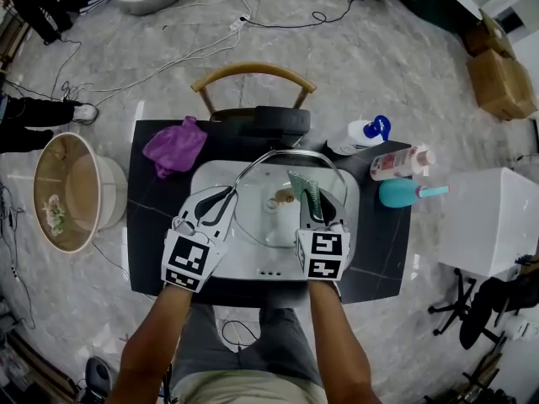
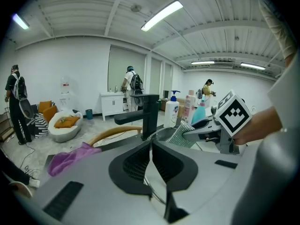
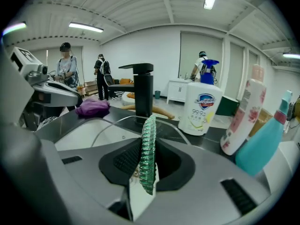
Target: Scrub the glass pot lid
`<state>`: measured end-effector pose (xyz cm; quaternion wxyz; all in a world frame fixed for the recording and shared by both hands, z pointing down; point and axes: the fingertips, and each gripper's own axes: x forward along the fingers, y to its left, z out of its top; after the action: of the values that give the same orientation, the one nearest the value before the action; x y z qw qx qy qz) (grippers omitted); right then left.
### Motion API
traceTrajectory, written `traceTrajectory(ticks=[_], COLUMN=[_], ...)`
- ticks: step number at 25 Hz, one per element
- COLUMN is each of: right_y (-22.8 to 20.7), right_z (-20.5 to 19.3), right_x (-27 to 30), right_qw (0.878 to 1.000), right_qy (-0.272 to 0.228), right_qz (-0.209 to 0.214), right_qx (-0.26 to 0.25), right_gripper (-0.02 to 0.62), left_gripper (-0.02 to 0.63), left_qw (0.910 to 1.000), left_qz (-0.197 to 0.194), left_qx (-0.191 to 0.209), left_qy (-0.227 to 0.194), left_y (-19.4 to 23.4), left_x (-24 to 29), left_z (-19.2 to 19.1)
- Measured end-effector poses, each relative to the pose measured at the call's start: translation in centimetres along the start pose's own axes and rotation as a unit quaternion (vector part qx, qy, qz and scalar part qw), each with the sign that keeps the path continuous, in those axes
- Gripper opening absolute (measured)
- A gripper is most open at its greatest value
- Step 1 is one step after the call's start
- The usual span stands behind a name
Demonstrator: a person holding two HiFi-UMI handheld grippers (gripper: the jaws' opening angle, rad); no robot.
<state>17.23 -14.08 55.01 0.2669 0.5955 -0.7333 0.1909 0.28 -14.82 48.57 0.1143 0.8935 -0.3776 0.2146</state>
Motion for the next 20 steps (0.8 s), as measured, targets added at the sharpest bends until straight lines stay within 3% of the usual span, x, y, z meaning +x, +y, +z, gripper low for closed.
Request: traceTrajectory(ticks=[9, 20], right_y=[11.7, 12.3], right_z=[1.4, 1.6], right_x=[2.0, 1.7], right_qw=[0.996, 0.996], right_qy=[0.004, 0.001], right_qz=[0.088, 0.082], right_qx=[-0.028, -0.028], right_gripper=[0.086, 0.086], left_gripper=[0.031, 0.031], left_qw=[0.9993, 0.9987], left_qz=[0.031, 0.043], left_qx=[-0.021, -0.026], left_qy=[0.002, 0.001], left_y=[3.6, 4.2], left_x=[-3.7, -5.6], left_z=[-2.2, -3.2])
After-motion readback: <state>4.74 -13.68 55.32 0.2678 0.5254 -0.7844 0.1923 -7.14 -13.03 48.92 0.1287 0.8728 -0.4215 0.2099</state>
